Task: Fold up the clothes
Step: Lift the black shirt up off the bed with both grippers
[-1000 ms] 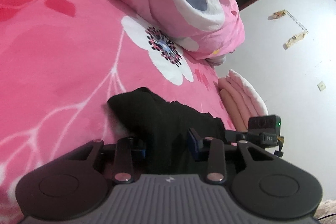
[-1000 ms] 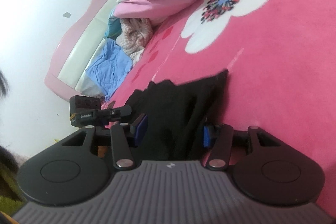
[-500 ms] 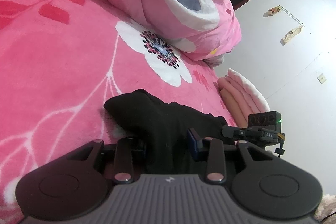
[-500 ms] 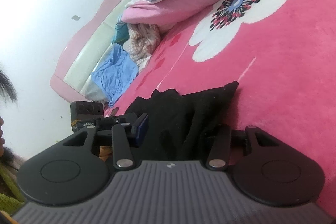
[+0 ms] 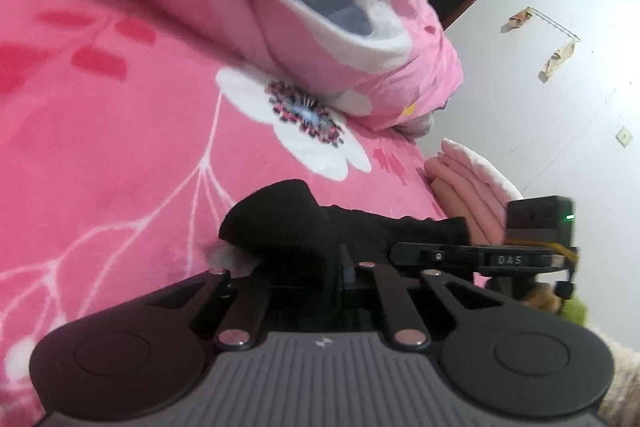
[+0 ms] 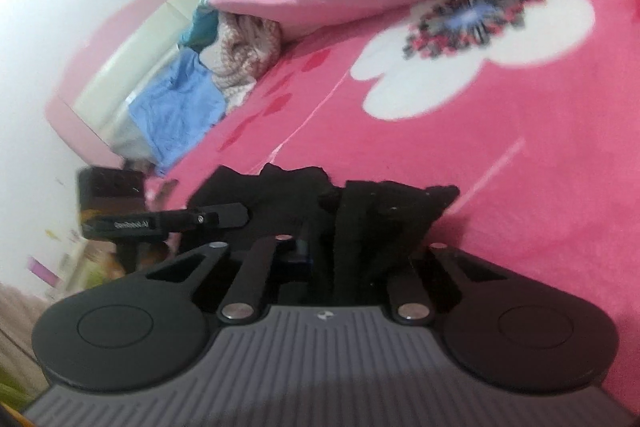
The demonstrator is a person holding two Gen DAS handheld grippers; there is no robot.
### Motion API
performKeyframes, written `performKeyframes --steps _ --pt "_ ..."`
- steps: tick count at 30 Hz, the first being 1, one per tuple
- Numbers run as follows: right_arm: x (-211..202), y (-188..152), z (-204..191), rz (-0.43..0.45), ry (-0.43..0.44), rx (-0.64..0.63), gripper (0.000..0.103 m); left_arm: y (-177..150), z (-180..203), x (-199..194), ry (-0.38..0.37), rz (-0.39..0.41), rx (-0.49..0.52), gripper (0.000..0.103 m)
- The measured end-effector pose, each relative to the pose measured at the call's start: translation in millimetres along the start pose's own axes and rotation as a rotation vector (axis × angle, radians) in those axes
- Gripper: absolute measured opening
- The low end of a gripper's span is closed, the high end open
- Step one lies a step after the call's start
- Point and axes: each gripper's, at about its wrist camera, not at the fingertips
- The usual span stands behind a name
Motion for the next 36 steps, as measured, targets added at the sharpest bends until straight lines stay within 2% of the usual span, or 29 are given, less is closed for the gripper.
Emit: performKeyframes --steps 9,11,15,26,29,36 --pt "-48.7 10.8 -85.2 0.100 -0.200 -0.206 0.007 -17.8 54.7 -45.8 -0.025 0.152 0.133 0.009" --pt "-64.4 10.1 -103.8 0.129 -0.233 -0.239 0.007 -20.7 72.2 -61.4 -0.051 0.186 0.149 0.009" --pt "-97.0 5.0 -140.1 0.188 -0.284 -0.295 0.007 -32.2 119.6 -87.9 -0.069 0.247 0.267 0.009" --pt "-180.4 -35.0 -205.7 0.383 -0.361 -0.320 0.007 -79.4 220.1 -137.3 -0.121 0.299 0.461 0.008" --pt "-196.7 -48.5 -215.2 0.420 -0.373 -0.306 0.007 -93.9 236.1 -142.1 -0.128 0.296 0.508 0.008" --pt "-213.5 -61.7 -224.2 0.470 -0.393 -0.288 0.007 -114.0 254.9 -149.7 -0.137 0.301 0.548 0.008"
Point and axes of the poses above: each gripper's, at about its wrist camera, not at the fingertips, and x roughly the way its jaws point, z to its right, y to its top, and after that the axes turned 11 degrees about -x, right-handed
